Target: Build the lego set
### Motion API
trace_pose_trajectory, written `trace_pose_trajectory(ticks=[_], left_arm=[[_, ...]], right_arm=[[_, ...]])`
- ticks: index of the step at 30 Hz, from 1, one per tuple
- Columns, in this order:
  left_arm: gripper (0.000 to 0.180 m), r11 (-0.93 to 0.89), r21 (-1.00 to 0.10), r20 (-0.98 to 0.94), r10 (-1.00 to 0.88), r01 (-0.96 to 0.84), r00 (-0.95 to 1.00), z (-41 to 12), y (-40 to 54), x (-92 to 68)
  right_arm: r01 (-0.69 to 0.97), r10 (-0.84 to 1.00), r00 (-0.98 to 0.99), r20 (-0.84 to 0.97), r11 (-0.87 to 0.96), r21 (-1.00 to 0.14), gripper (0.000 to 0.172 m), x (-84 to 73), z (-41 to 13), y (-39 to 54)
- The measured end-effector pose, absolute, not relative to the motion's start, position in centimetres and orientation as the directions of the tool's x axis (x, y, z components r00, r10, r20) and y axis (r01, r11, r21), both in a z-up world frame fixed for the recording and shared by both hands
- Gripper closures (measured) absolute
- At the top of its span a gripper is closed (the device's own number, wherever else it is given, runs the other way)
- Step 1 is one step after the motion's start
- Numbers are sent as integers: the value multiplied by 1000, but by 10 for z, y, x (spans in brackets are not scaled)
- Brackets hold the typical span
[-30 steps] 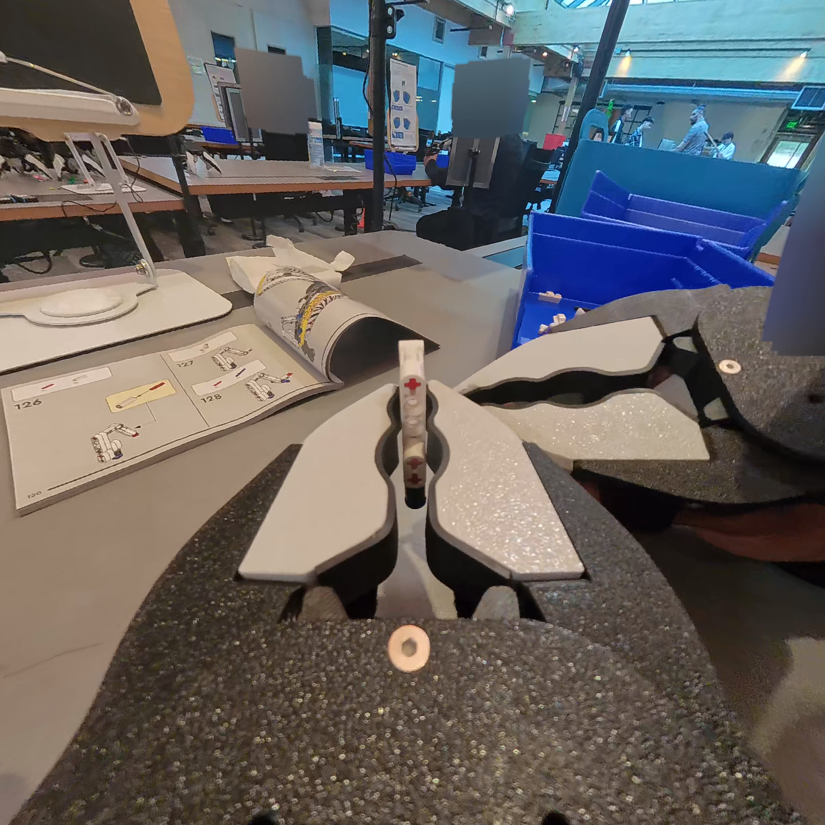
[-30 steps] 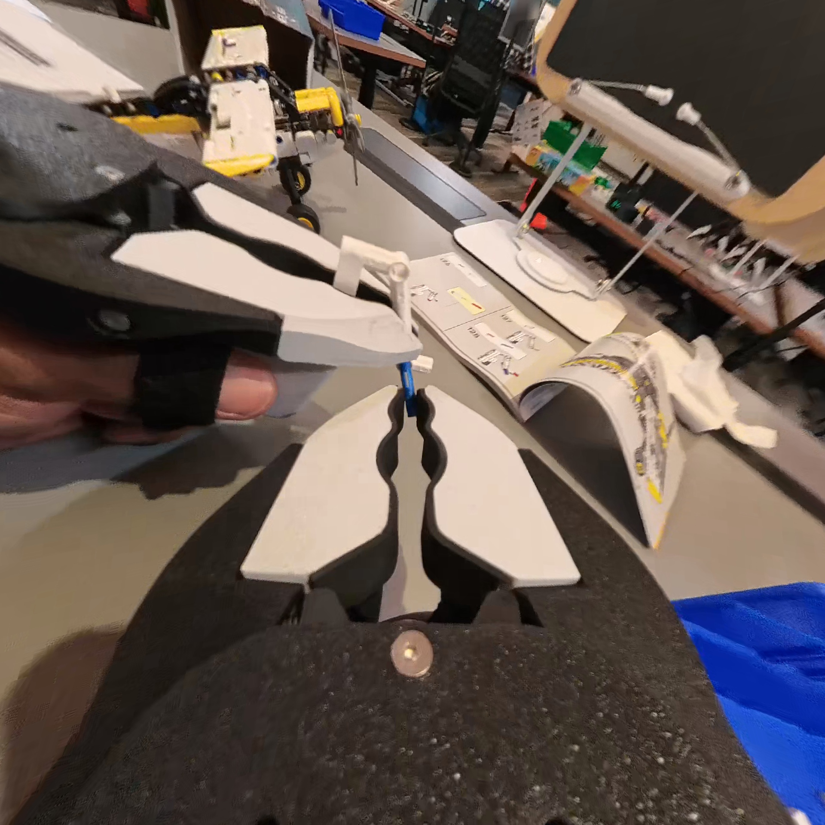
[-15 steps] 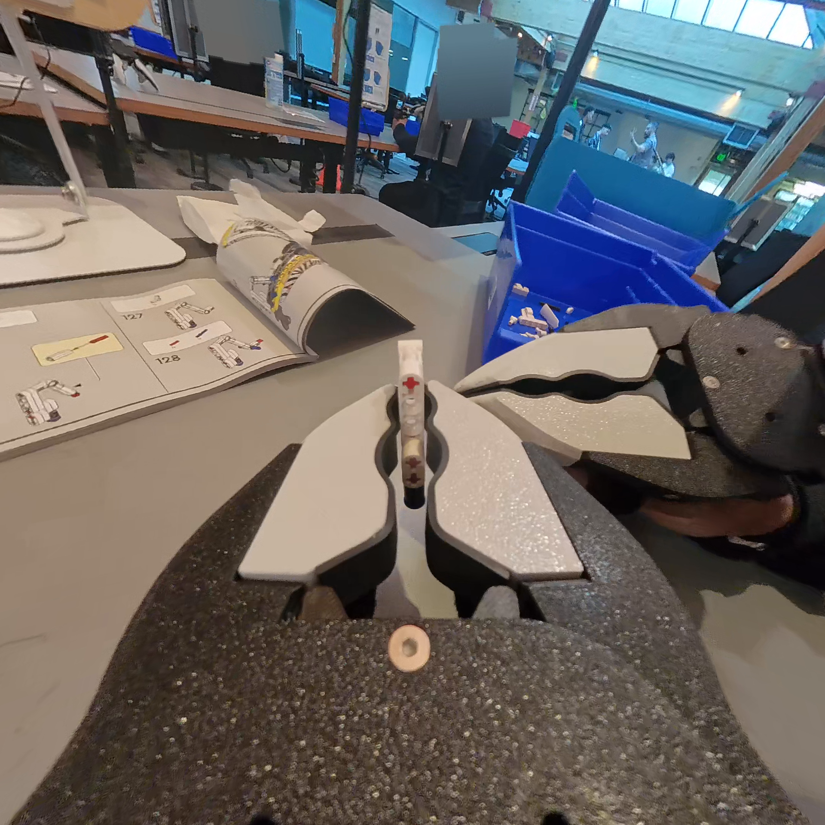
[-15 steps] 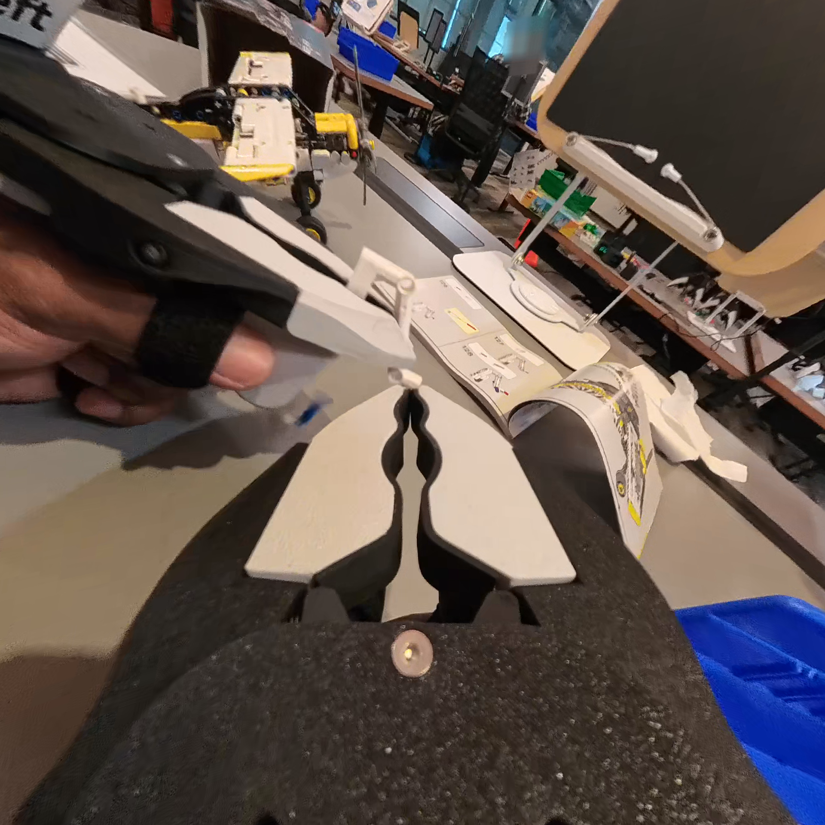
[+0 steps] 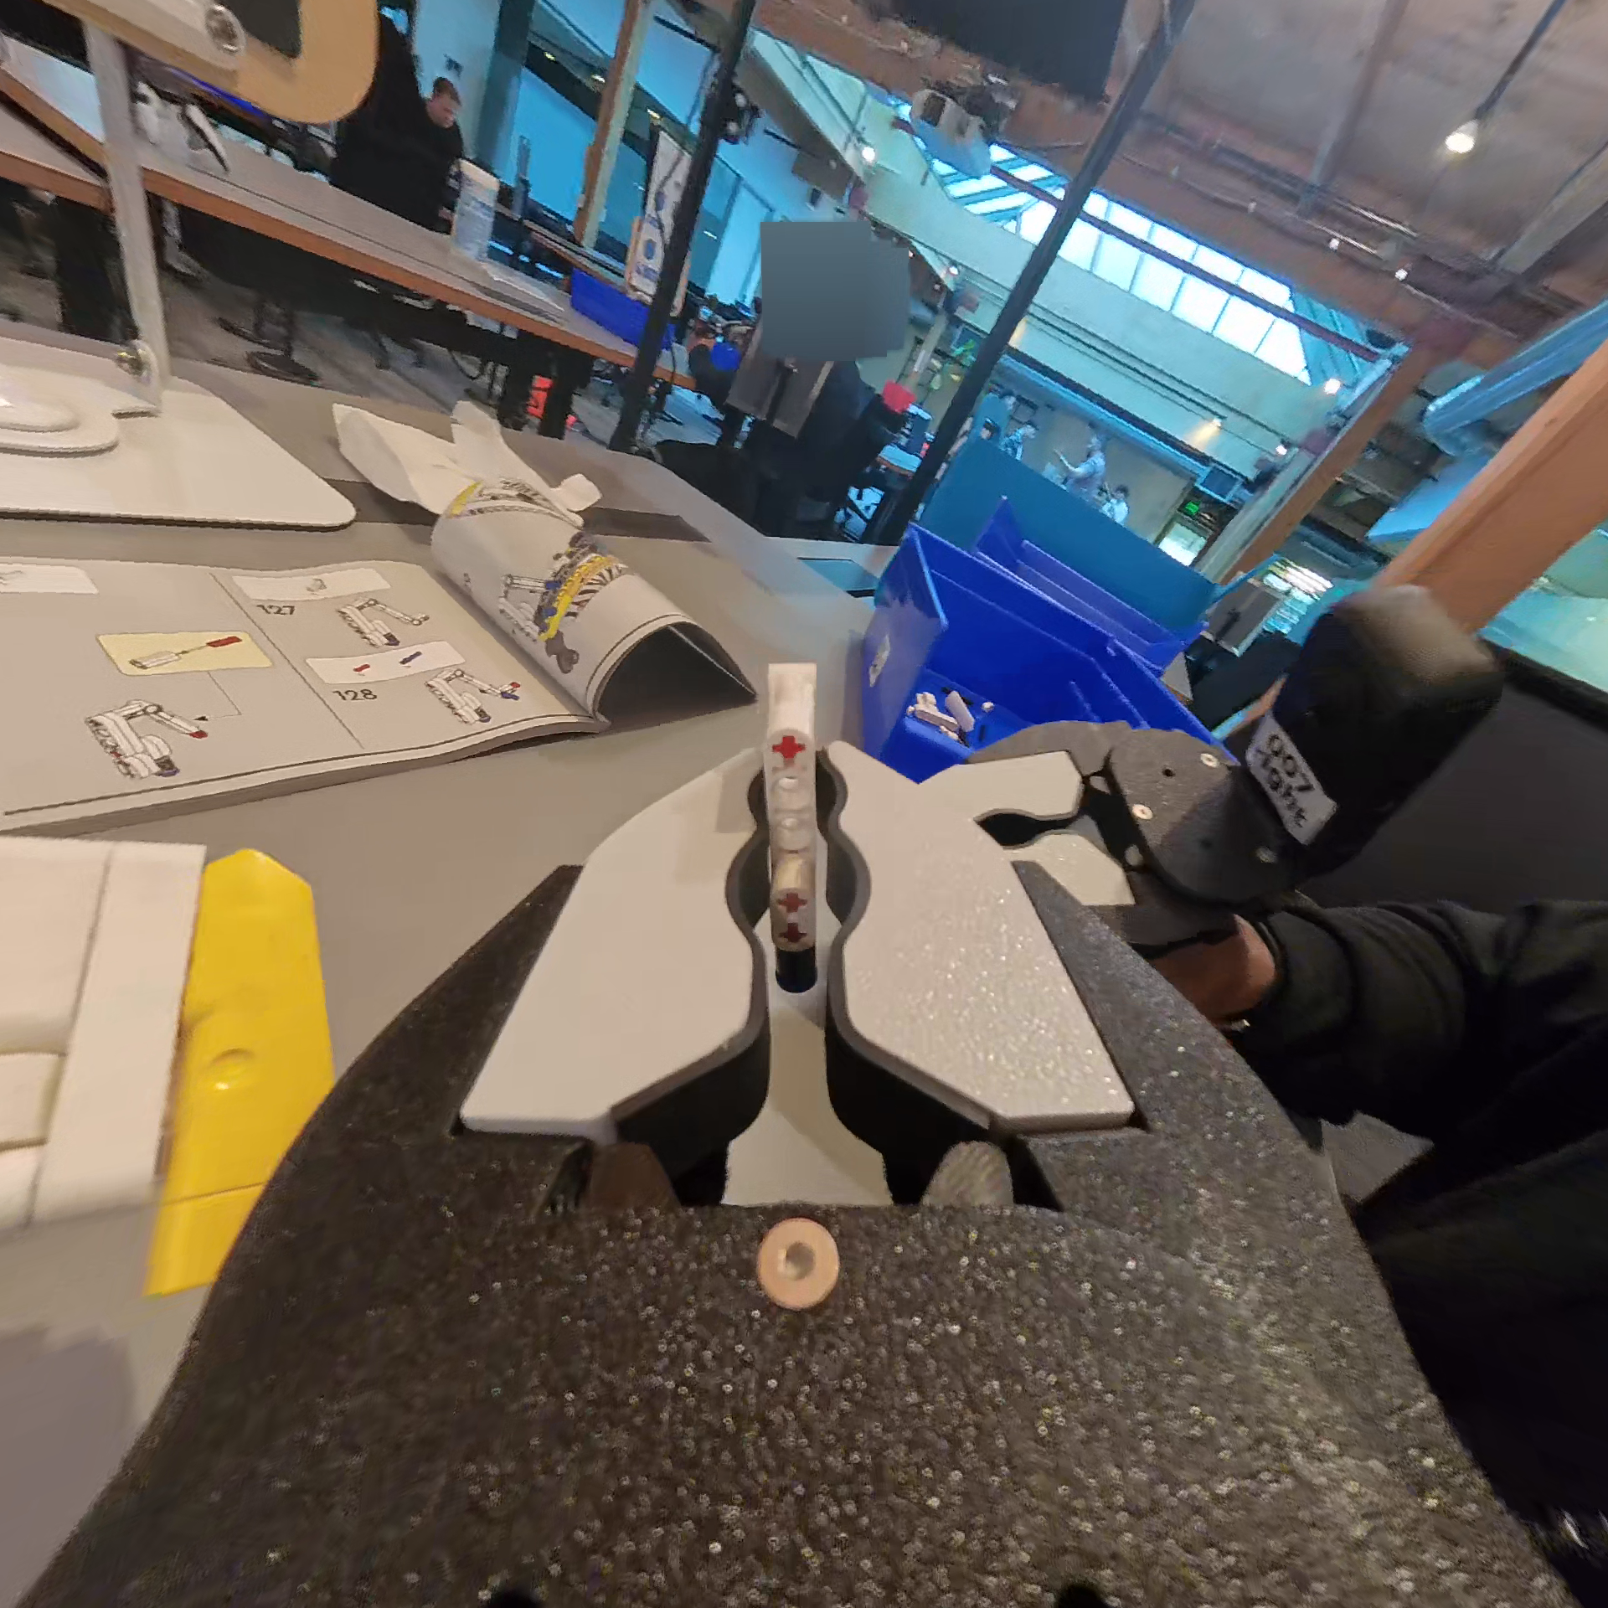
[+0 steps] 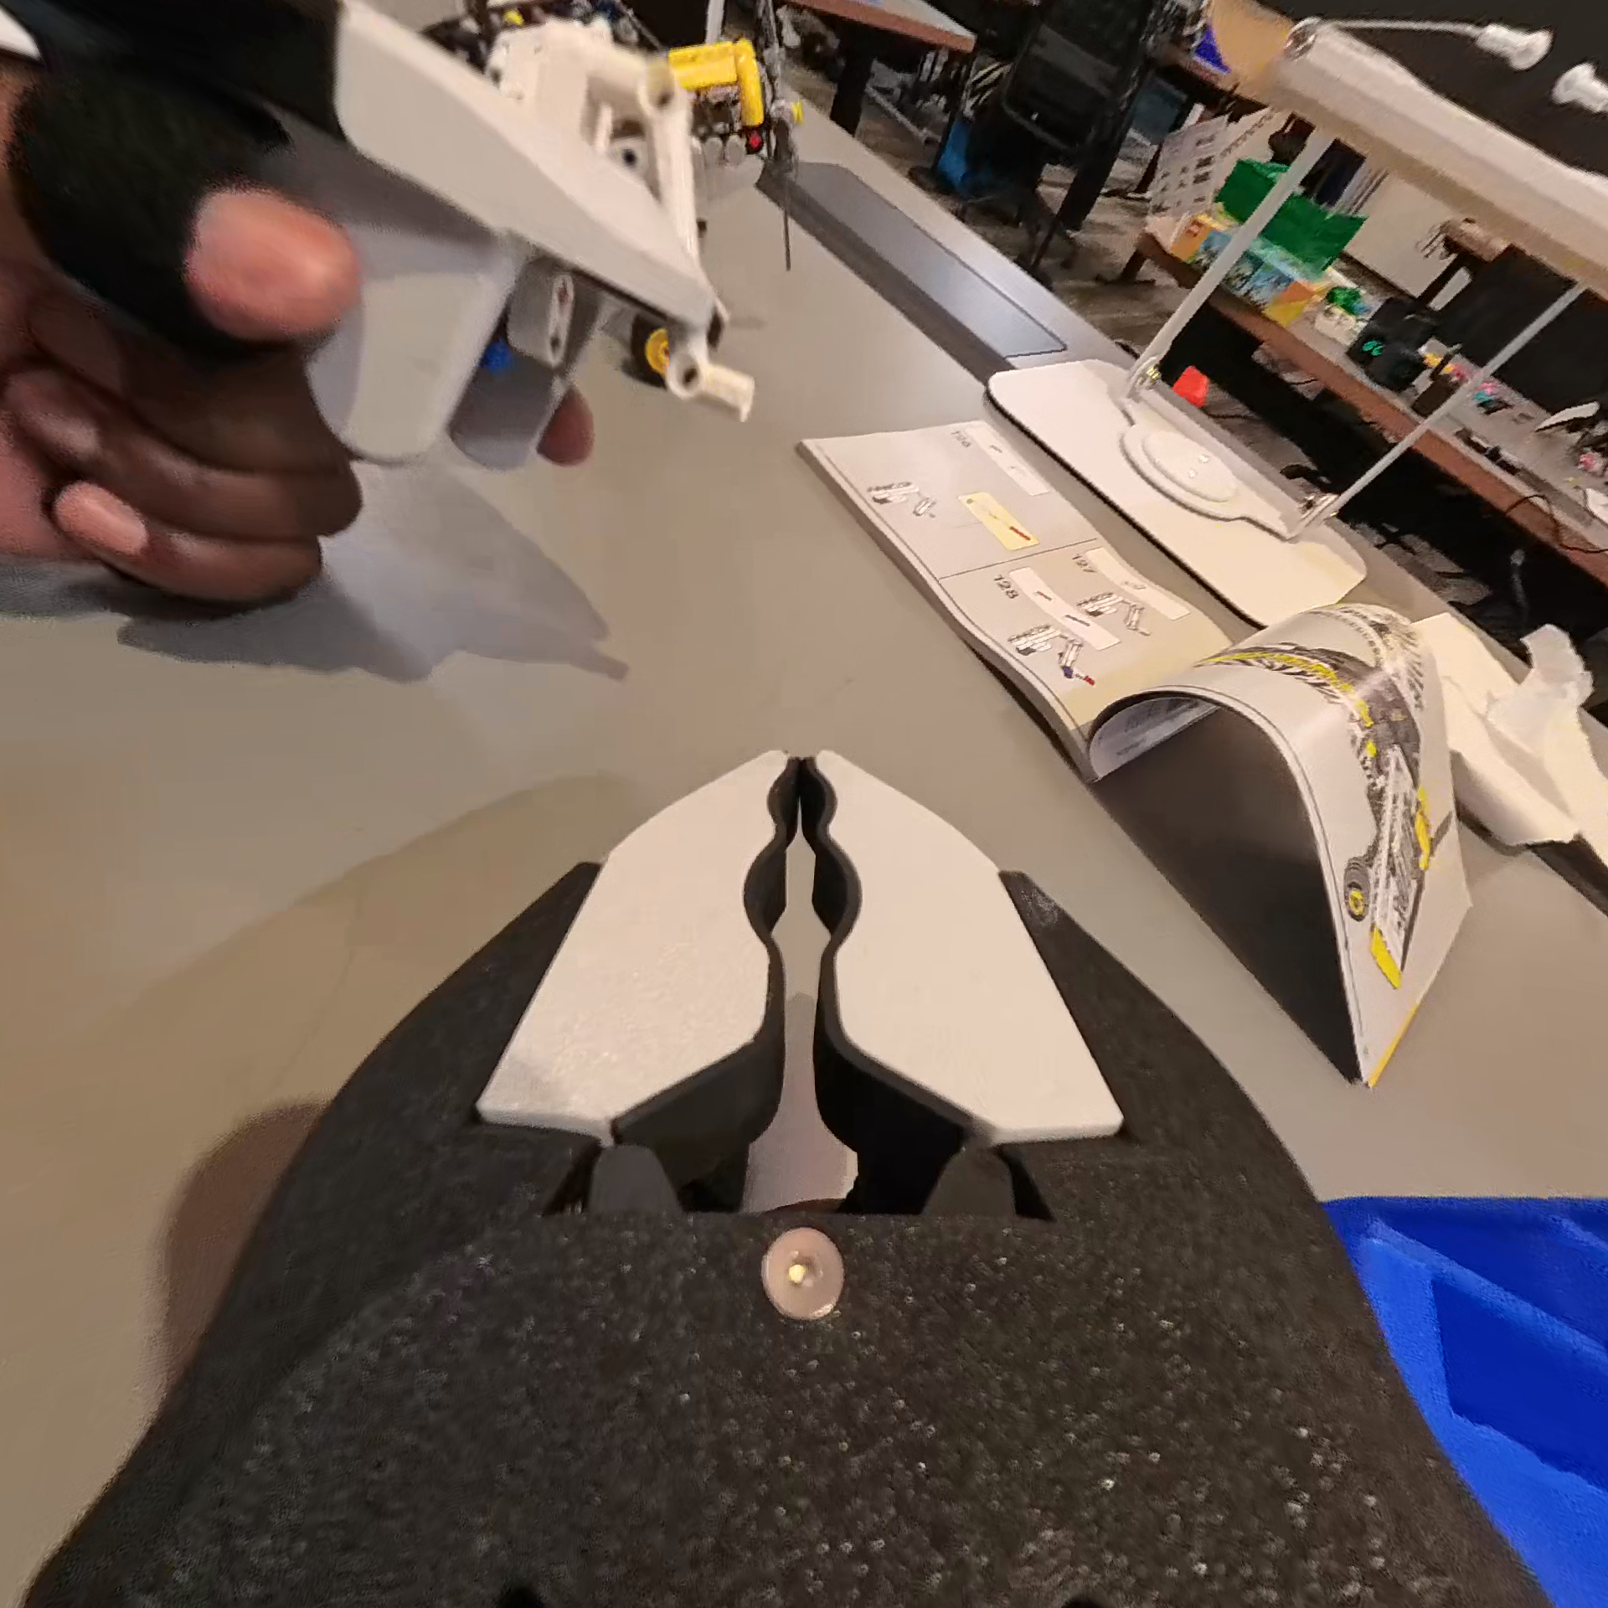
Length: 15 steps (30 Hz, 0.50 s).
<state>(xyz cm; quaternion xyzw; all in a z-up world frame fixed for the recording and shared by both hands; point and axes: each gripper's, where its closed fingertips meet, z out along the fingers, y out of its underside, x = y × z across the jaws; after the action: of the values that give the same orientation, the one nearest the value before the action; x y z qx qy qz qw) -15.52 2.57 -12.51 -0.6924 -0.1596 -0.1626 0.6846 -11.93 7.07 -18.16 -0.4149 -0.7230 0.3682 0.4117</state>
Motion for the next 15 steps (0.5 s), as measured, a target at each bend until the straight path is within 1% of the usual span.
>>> trace_pose_trajectory(ticks=[4,7,15], left_arm=[[173,-22,-918,396,-36,395,918,-113,6,-154],[173,6,-924,382,-44,383,923,-102,-17,-160],[173,121,-907,408,14,404,913,-85,-81,-205]], right_arm=[[316,896,-340,286,395,-863,172,-118,-185,67],[332,894,-353,274,394,-857,172,-119,-187,64],[375,887,-387,252,401,-836,172,-125,-189,41]])
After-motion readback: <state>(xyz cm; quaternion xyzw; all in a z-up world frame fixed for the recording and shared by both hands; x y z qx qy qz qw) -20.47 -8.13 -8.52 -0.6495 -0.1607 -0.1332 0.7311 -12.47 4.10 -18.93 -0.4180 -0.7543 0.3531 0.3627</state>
